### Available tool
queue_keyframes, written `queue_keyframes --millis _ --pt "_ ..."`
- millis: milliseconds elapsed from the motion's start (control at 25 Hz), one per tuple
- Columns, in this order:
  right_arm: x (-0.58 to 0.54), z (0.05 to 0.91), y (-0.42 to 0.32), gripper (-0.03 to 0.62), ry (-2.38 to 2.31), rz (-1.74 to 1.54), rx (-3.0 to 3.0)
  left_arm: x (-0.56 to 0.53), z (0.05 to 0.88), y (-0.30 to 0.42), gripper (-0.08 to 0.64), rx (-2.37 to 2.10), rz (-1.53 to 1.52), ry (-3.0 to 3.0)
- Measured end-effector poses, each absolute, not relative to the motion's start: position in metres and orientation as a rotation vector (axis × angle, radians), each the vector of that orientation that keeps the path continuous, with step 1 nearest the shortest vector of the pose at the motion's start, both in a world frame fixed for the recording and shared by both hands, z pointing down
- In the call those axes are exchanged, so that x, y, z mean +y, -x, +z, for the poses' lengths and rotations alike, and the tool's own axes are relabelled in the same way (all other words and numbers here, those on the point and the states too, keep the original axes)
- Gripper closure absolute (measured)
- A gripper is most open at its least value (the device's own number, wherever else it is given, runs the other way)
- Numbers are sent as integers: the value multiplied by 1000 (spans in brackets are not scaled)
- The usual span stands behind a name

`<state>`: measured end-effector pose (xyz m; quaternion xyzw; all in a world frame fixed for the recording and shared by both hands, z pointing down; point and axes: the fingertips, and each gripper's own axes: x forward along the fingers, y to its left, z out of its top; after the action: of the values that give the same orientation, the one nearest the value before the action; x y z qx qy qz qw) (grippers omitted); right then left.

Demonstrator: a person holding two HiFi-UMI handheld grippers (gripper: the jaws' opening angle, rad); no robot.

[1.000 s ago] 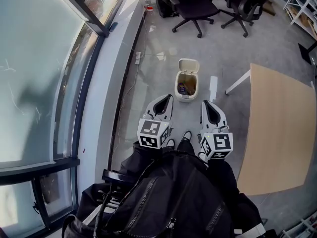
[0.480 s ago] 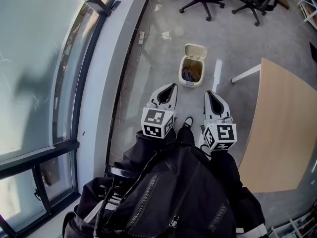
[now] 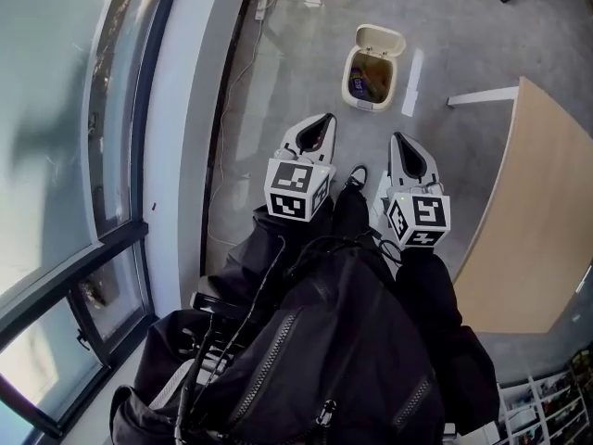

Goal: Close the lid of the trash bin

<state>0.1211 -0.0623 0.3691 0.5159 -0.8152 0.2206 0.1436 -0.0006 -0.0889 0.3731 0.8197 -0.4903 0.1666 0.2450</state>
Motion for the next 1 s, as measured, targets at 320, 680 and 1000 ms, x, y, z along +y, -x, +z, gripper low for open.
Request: queue_keyframes --millis 320,680,1000 --pt "-74 434 -119 588 -1411 735 -2263 -91 434 7 560 -1260 562 -2157" --pt "-109 508 -114 588 -1339 783 -2203 -97 511 24 560 -1230 645 -2044" --pt "-157 570 -116 588 -1282 754 -2171 -91 557 42 560 -1229 668 -1965"
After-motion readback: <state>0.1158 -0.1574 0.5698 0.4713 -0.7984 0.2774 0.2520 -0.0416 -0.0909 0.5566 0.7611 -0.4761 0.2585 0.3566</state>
